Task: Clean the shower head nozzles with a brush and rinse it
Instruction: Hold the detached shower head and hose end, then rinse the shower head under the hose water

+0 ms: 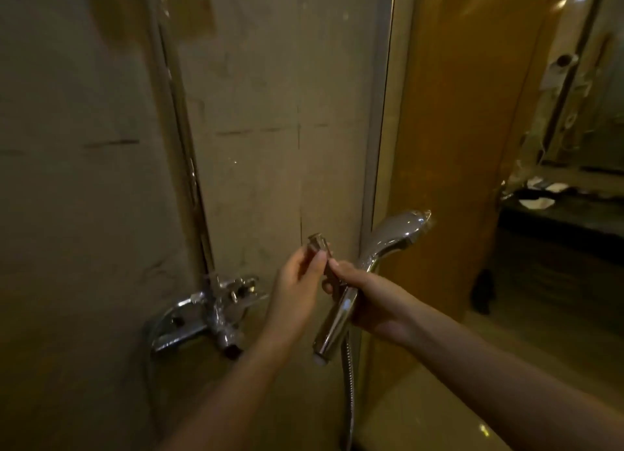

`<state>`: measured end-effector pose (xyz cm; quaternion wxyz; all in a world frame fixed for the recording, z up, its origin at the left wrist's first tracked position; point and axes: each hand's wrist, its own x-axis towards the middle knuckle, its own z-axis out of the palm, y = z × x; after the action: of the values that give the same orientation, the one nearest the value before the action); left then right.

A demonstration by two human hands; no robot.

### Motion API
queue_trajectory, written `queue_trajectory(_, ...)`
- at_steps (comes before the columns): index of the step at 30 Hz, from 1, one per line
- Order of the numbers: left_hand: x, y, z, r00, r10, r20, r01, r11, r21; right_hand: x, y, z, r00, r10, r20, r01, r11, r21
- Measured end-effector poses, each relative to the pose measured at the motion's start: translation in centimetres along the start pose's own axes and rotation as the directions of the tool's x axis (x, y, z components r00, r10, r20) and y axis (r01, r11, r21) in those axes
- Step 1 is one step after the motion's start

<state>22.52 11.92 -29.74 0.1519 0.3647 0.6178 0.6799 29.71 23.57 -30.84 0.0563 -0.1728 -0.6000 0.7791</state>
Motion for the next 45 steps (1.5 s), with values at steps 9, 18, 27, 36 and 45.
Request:
queue_trajectory(9,-7.9,-11.3,2.5,0.979,-0.187,-0.084,0.169,0.968,-0.184,-2.3,15.1,-1.3,0.989,0.136,0.066,-0.148,0.954,0.26)
queue_trajectory(18,-11.8,-17.9,-2.8,0.899,-0.438,0.0,0.422,0.865,-0.271,-3.0,26.4,-5.2,0.91,0.383,-0.161,-0.349,0.915,0.203)
queue_trajectory(27,-10.5,-17.8,-8.8,0.746,-0.64,-0.185,0.663,0.687,0.299,-0.8,32.3,-7.7,0.899,0.234,-0.371,-0.362,0.874,-0.324)
queue_trajectory(36,-7.3,-17.8,-10.6,0.88,-0.376,-0.292,0.476,0.7,0.533,1.4,33.7,-7.7,0.925,0.178,-0.335,-0.344,0.767,-0.542)
queue_trajectory(45,-5.1,-18.4,-12.4,0.948,-0.283,-0.148,0.299,0.628,0.719,2.8,34.0,-6.5,0.948,0.17,-0.27,-0.31,0.684,-0.66)
